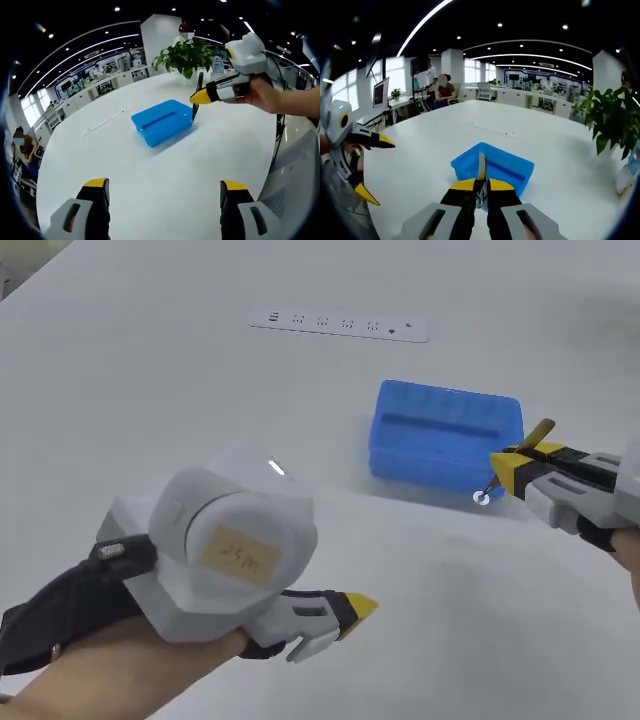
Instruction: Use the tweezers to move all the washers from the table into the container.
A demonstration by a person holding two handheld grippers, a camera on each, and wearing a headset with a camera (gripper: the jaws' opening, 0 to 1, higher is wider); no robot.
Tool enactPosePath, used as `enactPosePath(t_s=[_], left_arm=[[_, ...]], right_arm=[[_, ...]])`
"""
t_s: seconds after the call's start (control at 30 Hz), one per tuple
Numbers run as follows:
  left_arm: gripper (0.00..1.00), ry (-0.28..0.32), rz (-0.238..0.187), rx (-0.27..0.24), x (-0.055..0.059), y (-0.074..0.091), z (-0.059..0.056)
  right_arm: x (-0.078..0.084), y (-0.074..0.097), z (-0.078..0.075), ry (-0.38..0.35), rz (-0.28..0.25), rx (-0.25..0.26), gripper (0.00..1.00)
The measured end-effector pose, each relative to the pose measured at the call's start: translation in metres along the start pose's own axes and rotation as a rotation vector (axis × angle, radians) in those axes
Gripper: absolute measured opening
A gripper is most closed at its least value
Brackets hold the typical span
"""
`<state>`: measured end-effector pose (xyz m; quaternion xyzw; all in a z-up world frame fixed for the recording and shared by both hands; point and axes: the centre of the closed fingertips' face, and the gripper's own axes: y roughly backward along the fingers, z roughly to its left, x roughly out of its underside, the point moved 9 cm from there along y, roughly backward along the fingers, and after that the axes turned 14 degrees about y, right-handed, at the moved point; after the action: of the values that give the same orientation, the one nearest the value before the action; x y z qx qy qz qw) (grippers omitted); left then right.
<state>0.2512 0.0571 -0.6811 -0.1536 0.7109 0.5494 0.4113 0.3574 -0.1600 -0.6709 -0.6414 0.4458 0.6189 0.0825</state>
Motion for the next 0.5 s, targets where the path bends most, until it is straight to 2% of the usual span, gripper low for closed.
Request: enactPosePath(t_s=[0.3, 0.5], left_arm=[[0.95, 0.002, -0.010, -0.003, -0.002, 0.001, 0.002], [0.96, 0.007, -0.014, -0.004, -0.002, 0.002, 0.003]], right_arm=[[-0.016, -0.017, -0.015, 0.035, -0.035, 0.020, 0.04], [-0.016, -0.033, -0.022, 0.037, -0.033, 0.026, 0.04]])
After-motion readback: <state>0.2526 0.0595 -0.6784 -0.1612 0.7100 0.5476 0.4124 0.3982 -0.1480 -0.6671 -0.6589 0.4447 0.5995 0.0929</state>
